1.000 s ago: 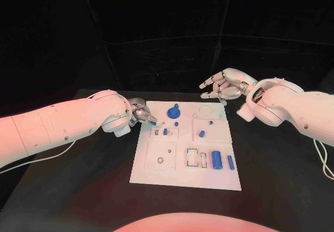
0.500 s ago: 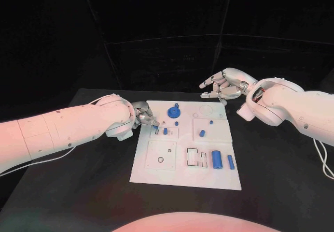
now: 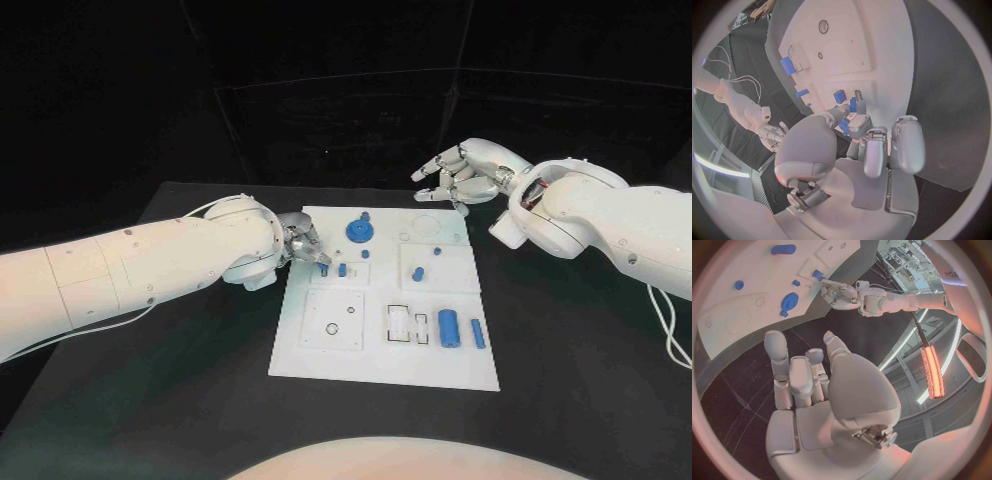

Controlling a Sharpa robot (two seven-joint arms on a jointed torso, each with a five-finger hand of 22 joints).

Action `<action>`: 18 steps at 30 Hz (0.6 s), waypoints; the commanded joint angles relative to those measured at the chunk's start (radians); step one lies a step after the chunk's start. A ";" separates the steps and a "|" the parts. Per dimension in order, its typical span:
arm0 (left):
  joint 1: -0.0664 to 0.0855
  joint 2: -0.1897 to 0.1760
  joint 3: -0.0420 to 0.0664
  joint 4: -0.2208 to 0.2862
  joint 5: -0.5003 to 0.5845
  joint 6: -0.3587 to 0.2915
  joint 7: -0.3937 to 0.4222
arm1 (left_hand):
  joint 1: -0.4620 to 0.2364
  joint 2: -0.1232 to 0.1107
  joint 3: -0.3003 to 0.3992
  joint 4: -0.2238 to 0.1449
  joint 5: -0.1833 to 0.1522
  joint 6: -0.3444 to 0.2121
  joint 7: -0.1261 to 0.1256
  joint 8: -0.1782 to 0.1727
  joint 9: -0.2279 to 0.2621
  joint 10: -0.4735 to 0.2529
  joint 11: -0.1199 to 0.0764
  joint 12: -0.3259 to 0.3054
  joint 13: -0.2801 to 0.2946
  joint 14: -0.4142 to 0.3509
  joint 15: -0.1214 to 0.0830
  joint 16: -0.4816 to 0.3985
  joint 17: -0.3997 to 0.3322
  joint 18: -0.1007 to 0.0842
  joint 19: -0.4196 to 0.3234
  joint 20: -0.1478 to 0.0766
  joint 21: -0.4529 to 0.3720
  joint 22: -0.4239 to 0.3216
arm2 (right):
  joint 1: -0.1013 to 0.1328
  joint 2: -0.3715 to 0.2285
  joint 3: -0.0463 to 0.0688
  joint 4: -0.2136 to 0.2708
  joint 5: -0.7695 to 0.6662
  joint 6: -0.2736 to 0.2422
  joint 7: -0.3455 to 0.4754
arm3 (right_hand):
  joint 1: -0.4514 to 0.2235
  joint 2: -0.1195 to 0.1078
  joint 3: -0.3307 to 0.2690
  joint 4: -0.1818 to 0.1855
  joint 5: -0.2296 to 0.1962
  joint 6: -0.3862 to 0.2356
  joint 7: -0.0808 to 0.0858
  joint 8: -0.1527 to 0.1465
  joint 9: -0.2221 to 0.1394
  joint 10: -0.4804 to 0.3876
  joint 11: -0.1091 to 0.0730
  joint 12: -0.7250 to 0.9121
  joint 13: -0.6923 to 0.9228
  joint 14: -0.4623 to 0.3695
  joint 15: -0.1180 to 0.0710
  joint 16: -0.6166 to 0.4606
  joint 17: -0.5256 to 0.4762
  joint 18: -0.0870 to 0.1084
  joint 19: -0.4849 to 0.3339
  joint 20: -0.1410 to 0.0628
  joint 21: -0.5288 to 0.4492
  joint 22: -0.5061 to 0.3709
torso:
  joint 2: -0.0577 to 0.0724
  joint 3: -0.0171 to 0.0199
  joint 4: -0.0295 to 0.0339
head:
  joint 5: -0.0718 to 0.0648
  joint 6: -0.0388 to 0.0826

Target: Assemble the parts on the task board

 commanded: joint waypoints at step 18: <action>-0.004 0.007 -0.001 -0.010 -0.028 0.066 -0.026 | 0.002 0.008 0.136 -0.128 0.005 -0.001 -0.010 0.006 0.002 0.006 0.003 0.003 -0.001 0.104 -0.007 0.003 0.263 0.001 0.019 -0.004 -0.002 -0.001 | 0.002 0.003 0.001 -0.002 0.001 0.010 0.011 | -0.005 0.006 -0.003 0.004 0.004 -0.006 -0.003 0.006 -0.001 -0.008 0.002 -0.004 -0.001 -0.002 -0.006 -0.005 -0.001 0.008 -0.006 0.002 -0.005 -0.002 | -0.001 0.0005 0.0004 | 0.000 -0.003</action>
